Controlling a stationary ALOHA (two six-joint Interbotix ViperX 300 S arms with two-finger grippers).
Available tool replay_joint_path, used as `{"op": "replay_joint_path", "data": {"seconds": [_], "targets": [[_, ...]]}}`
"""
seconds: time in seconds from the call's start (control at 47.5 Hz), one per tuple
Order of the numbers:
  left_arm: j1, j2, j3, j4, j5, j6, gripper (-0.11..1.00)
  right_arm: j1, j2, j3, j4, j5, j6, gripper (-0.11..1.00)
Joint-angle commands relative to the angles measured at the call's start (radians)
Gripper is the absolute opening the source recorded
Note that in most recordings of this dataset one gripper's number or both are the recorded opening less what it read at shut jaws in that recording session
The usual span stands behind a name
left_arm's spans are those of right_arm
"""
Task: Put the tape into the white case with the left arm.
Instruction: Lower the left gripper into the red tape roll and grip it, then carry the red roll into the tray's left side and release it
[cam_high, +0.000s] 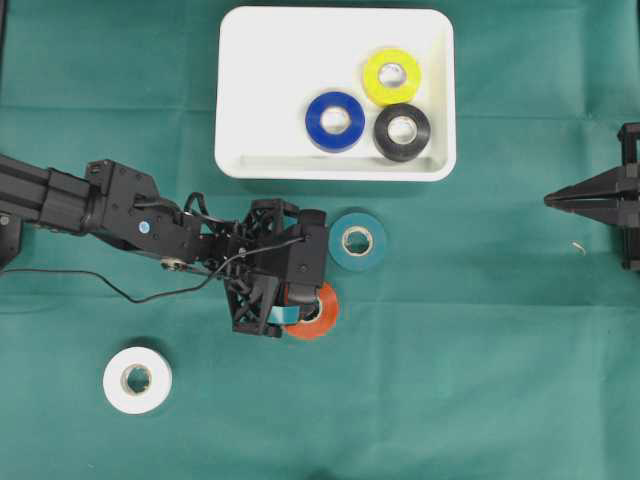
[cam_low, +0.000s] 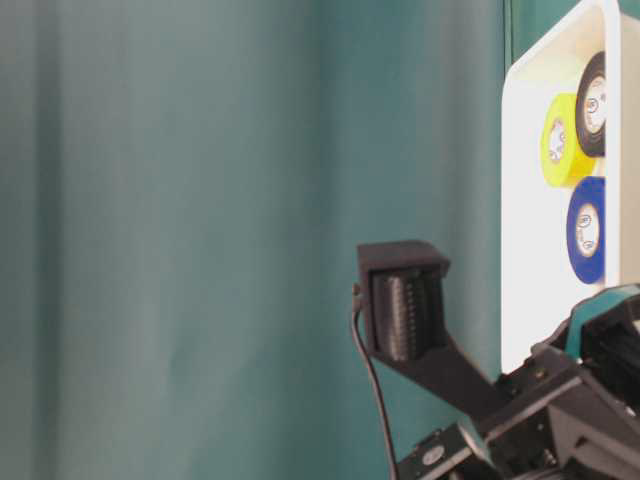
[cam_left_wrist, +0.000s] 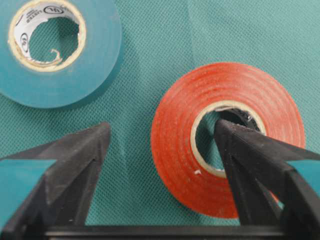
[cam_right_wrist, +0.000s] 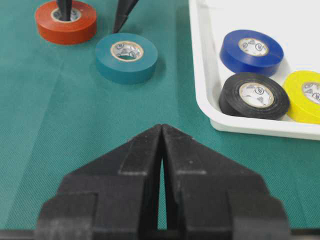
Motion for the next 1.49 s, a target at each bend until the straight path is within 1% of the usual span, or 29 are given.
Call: {"op": "replay_joint_path", "data": {"seconds": [0.0,0.021,0.105,0.147,0.168,0.21,0.526,0.652,0.82,1.094,1.262,1.472], "targets": [[-0.002,-0.008,-0.018,-0.002,0.011,0.003,0.8,-0.002,0.005,-0.011,0.0,-0.011,0.002,-0.09],[-0.002,-0.006,-0.02,-0.002,0.014,0.003,0.76,-0.002,0.006,-0.009,0.0,-0.011,0.002,-0.09],[-0.002,-0.009,-0.02,-0.002,0.026,0.003,0.55,-0.002,0.006,-0.011,-0.002,-0.011,0.002,-0.09],[-0.002,-0.011,-0.02,-0.002,0.031,0.003,0.44,-0.002,0.006,-0.011,0.0,-0.011,0.002,-0.09],[0.0,-0.012,-0.02,-0.002,0.032,0.005,0.37,-0.002,0.005,-0.011,0.0,-0.011,0.002,-0.09],[-0.002,-0.014,-0.02,-0.002,0.035,0.005,0.29,-0.002,0.006,-0.009,0.0,-0.011,0.002,-0.09],[-0.014,-0.034,-0.02,-0.002,0.044,0.006,0.29,-0.002,0.005,-0.009,0.0,-0.011,0.002,-0.09],[-0.04,-0.074,-0.021,-0.002,0.052,0.008,0.29,-0.002,0.006,-0.009,0.0,-0.011,0.002,-0.09],[-0.067,-0.138,-0.023,-0.002,0.084,0.008,0.28,-0.002,0.006,-0.011,0.0,-0.011,0.002,-0.09],[-0.072,-0.202,-0.023,0.0,0.161,0.014,0.28,-0.002,0.006,-0.011,0.0,-0.011,0.002,-0.09],[-0.054,-0.215,-0.011,0.002,0.178,0.018,0.28,-0.002,0.005,-0.009,0.0,-0.011,0.002,-0.09],[0.012,-0.249,0.049,0.003,0.186,0.04,0.28,-0.002,0.006,-0.011,0.0,-0.011,0.002,-0.09]]}}
